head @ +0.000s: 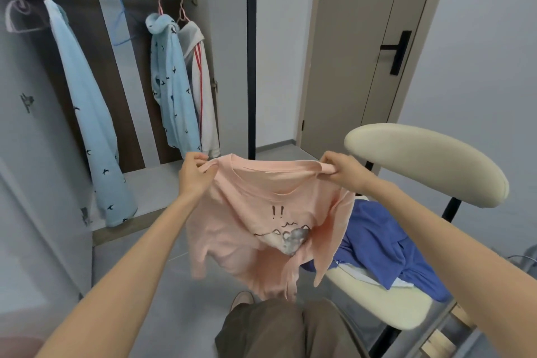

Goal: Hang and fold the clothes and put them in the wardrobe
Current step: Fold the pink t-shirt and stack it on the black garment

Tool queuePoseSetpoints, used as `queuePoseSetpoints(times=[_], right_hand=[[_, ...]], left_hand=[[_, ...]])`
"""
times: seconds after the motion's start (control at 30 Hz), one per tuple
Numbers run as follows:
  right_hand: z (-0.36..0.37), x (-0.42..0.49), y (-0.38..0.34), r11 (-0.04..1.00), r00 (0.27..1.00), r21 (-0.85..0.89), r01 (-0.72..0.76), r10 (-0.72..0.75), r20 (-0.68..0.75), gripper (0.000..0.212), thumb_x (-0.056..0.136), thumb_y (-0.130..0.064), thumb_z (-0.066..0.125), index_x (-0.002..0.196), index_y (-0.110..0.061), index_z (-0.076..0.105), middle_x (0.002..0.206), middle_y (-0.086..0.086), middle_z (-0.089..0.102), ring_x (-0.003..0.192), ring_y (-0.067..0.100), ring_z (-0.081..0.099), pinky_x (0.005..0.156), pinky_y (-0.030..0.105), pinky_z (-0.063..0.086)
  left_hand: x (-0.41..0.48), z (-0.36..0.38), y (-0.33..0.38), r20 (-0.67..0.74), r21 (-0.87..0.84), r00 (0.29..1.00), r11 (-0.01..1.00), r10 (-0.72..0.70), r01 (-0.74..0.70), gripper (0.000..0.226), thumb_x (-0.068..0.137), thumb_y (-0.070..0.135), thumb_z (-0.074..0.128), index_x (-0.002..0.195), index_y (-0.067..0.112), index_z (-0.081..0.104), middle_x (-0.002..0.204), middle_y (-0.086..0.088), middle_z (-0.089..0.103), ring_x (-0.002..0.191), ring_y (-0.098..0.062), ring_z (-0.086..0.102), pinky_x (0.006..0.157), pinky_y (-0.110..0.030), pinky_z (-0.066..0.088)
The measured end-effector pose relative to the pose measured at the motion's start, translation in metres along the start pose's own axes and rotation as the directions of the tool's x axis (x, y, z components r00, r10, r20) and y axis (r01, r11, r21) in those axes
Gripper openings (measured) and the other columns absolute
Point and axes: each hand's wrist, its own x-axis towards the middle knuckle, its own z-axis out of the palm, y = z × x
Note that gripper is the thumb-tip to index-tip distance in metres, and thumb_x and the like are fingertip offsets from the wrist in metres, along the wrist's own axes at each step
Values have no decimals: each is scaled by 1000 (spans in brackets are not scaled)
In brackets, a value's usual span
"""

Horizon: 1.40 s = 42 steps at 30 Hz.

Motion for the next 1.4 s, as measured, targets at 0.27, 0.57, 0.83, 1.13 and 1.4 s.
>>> queuePoseSetpoints(times=[0.27,0.57,0.83,1.13,1.4], right_hand=[[-42,29,-57,984,804,110,142,-50,-592,24,78,-36,73,73,-14,63,69,-4,61,66,16,55,57,35,40],[-45,48,-98,954,957,179,241,-204,-204,43,81,-36,74,59,-5,54,56,-2,38,50,6,30,49,21,21],[-45,65,-132,972,821,-19,234,-208,-532,39,96,-46,47,67,-20,42,66,-2,48,62,19,41,55,36,30],[25,46,-111,994,933,48,100,-77,-353,43,101,-43,39,67,-18,27,57,-2,36,56,16,33,53,32,24],[-3,65,-115,985,884,170,-4,83,-460,35,102,-34,32,79,-12,46,79,3,52,78,29,51,63,39,38]], left_hand=[[21,-47,46,-227,332,914,909,336,-251,42,95,28,53,61,3,51,63,-7,50,70,-26,48,68,-34,25],[47,-98,57,-485,210,853,973,193,-101,24,97,25,48,99,8,65,102,-15,63,101,-35,54,89,-46,38],[43,-121,80,-577,316,758,939,303,-135,25,100,24,42,95,8,60,90,-7,50,87,-24,44,81,-37,32],[8,-126,23,-337,460,895,880,294,-116,35,102,33,34,99,12,61,78,-2,55,72,-19,47,63,-30,30],[22,-114,53,-300,377,882,895,363,-240,29,100,37,40,86,19,59,79,4,59,75,-16,52,54,-25,30]])
